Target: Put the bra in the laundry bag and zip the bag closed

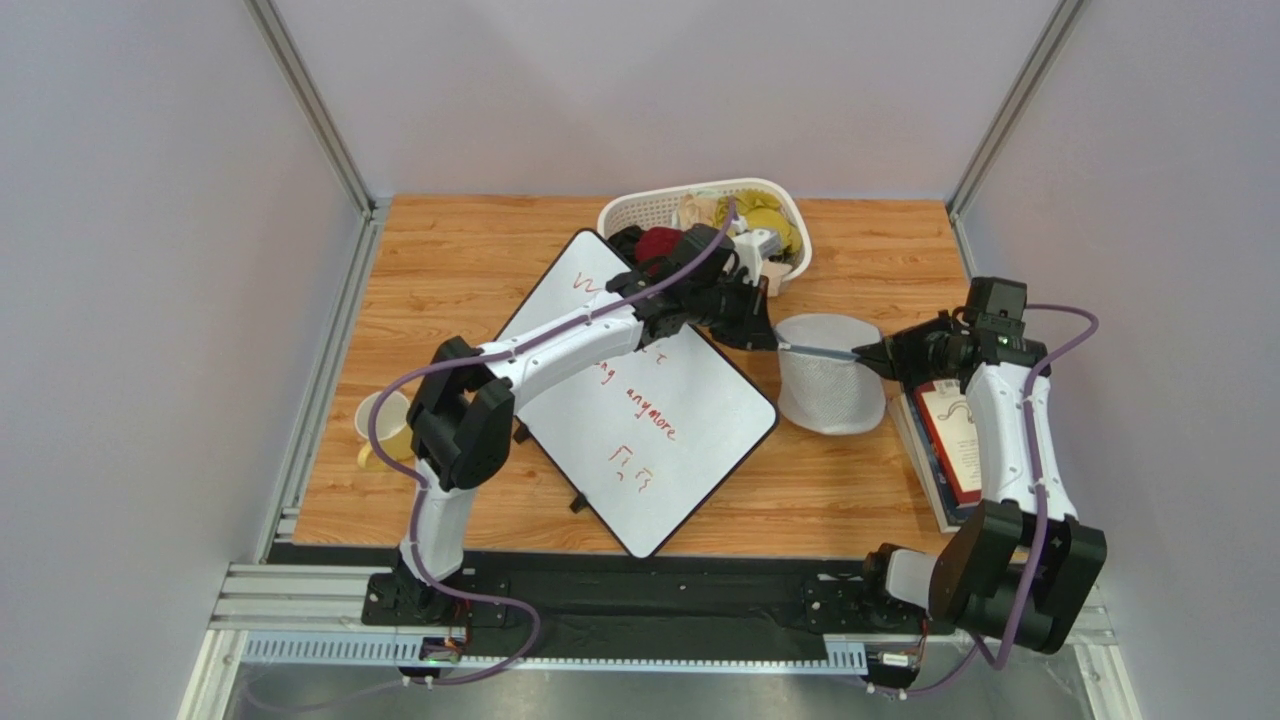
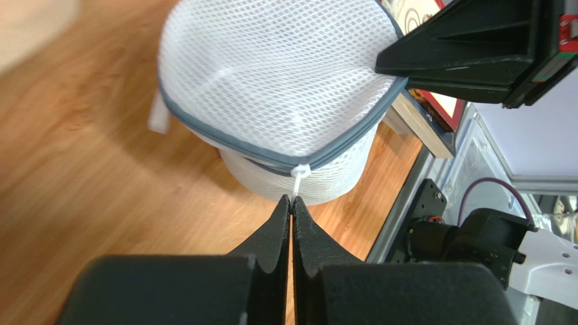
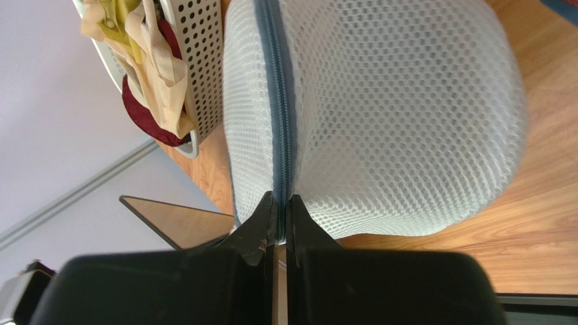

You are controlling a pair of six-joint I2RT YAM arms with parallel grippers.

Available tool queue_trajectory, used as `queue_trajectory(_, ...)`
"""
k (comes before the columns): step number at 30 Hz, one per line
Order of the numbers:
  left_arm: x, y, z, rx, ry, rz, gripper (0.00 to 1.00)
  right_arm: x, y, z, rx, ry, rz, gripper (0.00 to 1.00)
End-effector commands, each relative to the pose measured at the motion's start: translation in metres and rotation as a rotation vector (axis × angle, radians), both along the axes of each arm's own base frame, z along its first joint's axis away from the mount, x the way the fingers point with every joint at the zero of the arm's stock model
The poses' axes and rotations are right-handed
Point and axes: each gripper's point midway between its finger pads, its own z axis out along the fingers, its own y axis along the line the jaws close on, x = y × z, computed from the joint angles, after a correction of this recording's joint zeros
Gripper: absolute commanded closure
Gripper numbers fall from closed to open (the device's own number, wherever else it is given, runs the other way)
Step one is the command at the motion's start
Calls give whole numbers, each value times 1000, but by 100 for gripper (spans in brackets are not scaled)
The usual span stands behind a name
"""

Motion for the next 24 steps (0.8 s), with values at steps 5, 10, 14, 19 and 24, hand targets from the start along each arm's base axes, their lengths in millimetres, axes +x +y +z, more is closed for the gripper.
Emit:
queue_trajectory(5, -21, -10, 73, -165, -103, -168, 100, 40, 4, 42, -77, -259, 237, 100)
queue_trajectory(10, -54, -47, 82, -223, -72, -280, 100, 50, 6, 36, -87, -240, 272, 97)
queue_trajectory(14, -55, -63, 84, -270, -17, -275, 100, 49, 3, 24, -153, -196, 345, 71)
queue_trajectory(19, -47, -70, 81, -271, -11, -249, 100, 28, -13, 13, -304, -128, 364, 49)
queue_trajectory(24, -44, -70, 71, -243, -11, -239, 100, 0, -28, 30, -433, -108, 312, 46)
